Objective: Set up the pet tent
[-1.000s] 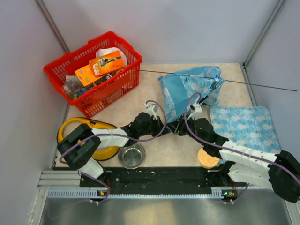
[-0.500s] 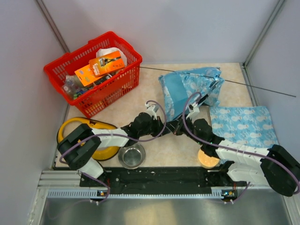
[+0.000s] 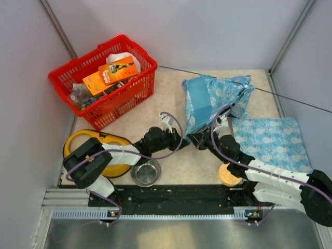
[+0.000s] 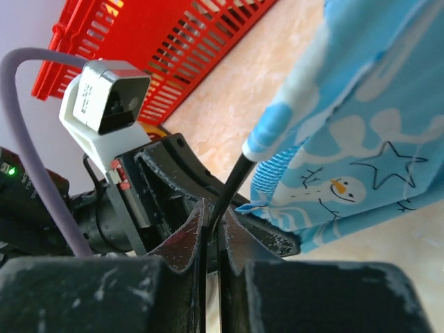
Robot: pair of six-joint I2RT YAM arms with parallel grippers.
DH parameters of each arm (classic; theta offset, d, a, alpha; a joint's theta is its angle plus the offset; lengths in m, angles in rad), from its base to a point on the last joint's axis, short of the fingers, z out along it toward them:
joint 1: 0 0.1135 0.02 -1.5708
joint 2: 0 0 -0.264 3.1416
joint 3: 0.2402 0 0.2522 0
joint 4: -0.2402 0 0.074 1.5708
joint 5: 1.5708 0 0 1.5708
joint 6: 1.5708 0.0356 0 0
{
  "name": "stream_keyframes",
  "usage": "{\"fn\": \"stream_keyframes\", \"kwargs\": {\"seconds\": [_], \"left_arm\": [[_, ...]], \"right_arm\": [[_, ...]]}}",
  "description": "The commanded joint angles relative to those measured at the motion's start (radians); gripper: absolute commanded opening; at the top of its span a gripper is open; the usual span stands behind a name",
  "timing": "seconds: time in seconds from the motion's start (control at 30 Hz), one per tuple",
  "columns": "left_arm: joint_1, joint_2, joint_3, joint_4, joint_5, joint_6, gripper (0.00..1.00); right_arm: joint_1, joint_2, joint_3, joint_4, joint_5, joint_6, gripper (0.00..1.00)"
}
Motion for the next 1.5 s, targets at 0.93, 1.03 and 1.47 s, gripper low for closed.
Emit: {"fn": "stream_keyframes", "kwargs": {"seconds": [0.93,1.03,1.47], "left_arm": [[-0.027,0.079,-0.128,0.017,0.047,0.086,0.0],[-0.027,0.085,-0.128,0.017,0.044,0.086,0.0],[-0.031,0.117,-0.136,0.013,0.027,0.089,0.0]], "right_arm": [[-0.095,-0.093,0.122,0.15,0.533,-0.193,0.0],[-0.095,-0.084,0.122,0.152,0.573,-0.181,0.0],[-0.117,-0.028,0.128,0.193,0.69,-0.099,0.0]]}}
